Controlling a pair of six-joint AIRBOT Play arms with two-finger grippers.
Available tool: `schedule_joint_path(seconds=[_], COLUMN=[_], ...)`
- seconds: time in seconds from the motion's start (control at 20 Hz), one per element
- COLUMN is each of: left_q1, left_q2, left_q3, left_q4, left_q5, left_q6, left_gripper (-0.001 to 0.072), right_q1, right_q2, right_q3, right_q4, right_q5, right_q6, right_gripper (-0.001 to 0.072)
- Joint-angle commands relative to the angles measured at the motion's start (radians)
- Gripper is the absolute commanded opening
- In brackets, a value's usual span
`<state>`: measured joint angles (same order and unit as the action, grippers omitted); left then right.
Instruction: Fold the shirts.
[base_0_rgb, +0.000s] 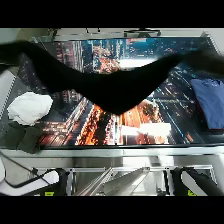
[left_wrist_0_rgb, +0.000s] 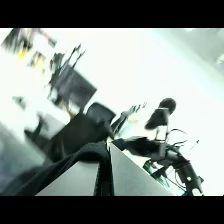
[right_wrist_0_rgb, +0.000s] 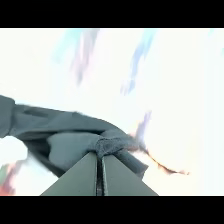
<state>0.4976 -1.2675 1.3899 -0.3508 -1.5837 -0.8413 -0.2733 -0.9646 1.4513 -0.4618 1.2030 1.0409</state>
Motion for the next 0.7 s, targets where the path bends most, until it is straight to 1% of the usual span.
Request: schedule_joint_path(seconds=[0.0,0.1,0.15,0.25,0.3,0.4,0.5,0.65], left_q1=[0.089,0.149,0.19,0.259,0.269,0.229,0.147,0.004], left_q2=[0.203,0.303,0.347,0.414,0.442,0.469,0.463,0.373], left_q3=[0.0,0.0,0.0,-0.009,-0.042,-0.144,-0.277,-0.439], left_q4=[-0.122,-0.119,-0.095,0.053,0.138,0.263,0.354,0.491], left_q5=[-0.011,-0.008,0.002,0.031,0.055,0.091,0.14,0.202], left_q6=[-0.051,-0.051,-0.055,-0.098,-0.113,-0.116,-0.114,-0.109], left_gripper=[0.0026,0.0026,0.0026,0.0027,0.0027,0.0028,0.0028,0.0028], right_q1=[-0.103,-0.103,-0.103,-0.1,-0.091,-0.06,-0.003,0.101], right_q2=[0.094,0.111,0.109,0.072,0.039,-0.032,-0.113,-0.246], right_q3=[0.247,0.285,0.286,0.285,0.285,0.269,0.206,0.065], right_q4=[0.021,0.016,0.013,0.011,0.01,0.01,0.001,-0.09], right_q5=[0.081,0.079,0.082,0.13,0.162,0.204,0.216,0.2], right_q6=[0.034,0.034,0.045,0.069,0.076,0.087,0.089,0.081], right_gripper=[0.002,0.002,0.002,0.002,0.002,0.002,0.002,0.002])
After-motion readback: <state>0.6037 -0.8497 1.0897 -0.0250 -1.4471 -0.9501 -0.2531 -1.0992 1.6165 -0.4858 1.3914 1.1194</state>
